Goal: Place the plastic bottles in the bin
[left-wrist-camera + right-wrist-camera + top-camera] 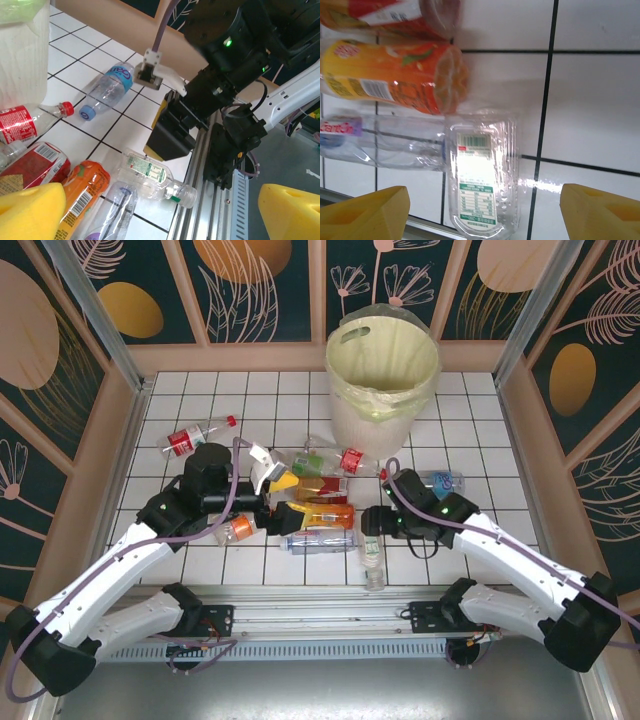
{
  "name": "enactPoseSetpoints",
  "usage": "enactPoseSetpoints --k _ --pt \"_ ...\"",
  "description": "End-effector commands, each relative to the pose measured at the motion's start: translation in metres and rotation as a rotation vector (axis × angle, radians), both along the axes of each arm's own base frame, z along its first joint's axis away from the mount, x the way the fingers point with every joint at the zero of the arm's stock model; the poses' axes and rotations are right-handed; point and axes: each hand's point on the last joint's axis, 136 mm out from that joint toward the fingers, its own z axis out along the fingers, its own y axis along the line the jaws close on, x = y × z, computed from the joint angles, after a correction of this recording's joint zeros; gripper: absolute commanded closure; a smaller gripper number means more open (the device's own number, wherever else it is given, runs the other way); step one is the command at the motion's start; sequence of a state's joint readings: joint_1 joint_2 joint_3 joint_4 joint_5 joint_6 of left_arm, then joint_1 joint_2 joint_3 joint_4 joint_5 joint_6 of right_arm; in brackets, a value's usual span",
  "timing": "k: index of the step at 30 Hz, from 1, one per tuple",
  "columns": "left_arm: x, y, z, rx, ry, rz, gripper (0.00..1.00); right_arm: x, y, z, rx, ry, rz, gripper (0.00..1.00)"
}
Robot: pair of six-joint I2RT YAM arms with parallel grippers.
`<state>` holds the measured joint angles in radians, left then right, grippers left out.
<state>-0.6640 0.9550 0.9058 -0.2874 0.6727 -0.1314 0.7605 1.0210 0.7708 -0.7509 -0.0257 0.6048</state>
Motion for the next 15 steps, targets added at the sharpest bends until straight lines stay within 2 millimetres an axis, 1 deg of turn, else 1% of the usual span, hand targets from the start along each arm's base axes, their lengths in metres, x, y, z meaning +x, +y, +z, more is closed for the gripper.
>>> enactPoseSetpoints --k 1,7,11,15 --pt "-0.003 -0.001 0.007 -0.032 -0.018 -0.009 0.02 -0.004 0.001 -0.013 -0.012 0.023 -0.03 0.2" --pt "-0.002 -0.001 0.006 -0.036 -0.014 -0.001 0.02 -0.01 0.012 -0.032 -0.013 0.054 -0.007 0.2" --pt "-0.002 -0.001 0.007 -0.036 -0.02 -0.001 0.02 -0.011 0.016 -0.045 -0.046 0.07 0.006 0.2" --pt "-0.001 -0.001 0.006 -0.035 -0.018 -0.001 0.02 -0.012 0.022 -0.054 -0.05 0.075 0.014 0.2"
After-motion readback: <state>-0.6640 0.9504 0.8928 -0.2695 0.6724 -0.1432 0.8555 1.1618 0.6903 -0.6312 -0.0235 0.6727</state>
